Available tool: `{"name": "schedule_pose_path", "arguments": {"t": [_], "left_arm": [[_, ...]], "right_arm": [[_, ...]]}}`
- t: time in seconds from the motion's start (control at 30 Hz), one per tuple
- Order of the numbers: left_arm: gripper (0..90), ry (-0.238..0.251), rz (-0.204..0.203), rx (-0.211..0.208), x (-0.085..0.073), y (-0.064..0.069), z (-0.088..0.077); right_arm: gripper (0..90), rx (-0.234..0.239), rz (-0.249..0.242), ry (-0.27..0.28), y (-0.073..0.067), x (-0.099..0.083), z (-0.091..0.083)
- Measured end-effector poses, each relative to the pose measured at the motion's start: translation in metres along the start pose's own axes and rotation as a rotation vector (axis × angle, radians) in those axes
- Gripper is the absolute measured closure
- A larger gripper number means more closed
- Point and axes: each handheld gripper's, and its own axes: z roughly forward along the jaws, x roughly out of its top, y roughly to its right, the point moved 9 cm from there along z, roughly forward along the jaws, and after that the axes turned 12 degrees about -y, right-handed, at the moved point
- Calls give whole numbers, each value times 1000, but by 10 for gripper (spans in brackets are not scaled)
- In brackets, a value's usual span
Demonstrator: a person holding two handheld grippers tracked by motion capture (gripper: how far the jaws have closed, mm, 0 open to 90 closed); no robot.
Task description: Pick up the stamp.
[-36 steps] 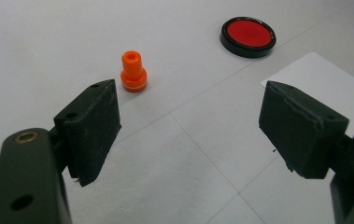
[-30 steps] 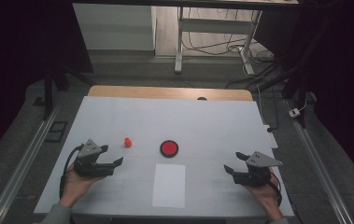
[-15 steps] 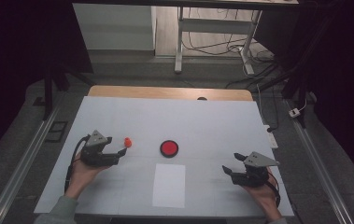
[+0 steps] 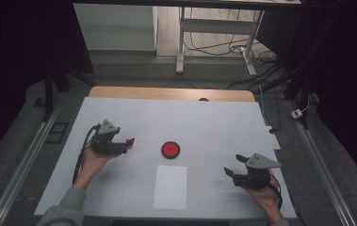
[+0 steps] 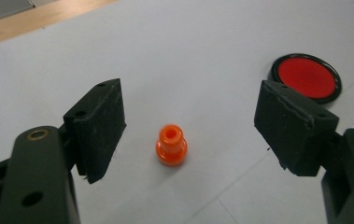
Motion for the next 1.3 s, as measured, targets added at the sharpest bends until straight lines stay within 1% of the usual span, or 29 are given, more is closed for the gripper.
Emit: {"name": "schedule_pose_path", "arguments": {"t": [0.17,0.37,0.47,0.6,0.77,0.93,1.03,1.2,1.23,1.27,1.3], "left_arm": [[248,-25,-5,-6,-1,-4,9],[254,-37,-10,-15,-2,-6,14],[260,-51,-12,-16,-5,-7,18],[276,-67,-5,-14,-7,-7,20],[296,-92,0,-6,-12,-8,28],[330,-94,-6,1,-16,-10,33],[345,-109,1,2,-20,-12,37],[406,-101,5,-12,-21,-11,40],[424,-99,13,-17,-22,-10,42],[446,-99,13,-17,-22,-10,42],[466,-89,21,-19,-22,-10,44]], "right_arm": [[301,0,3,-4,0,-1,0],[307,-5,0,0,0,-1,0],[313,-9,3,3,1,-1,-1],[315,-8,9,10,2,-1,-2],[315,-5,11,9,2,-2,-1],[315,-1,10,5,1,-2,1],[314,4,17,9,1,-2,0],[314,3,17,2,1,-2,1],[314,3,17,0,1,-3,1],[314,1,15,-3,2,-3,1],[313,1,16,-2,2,-3,1]]}}
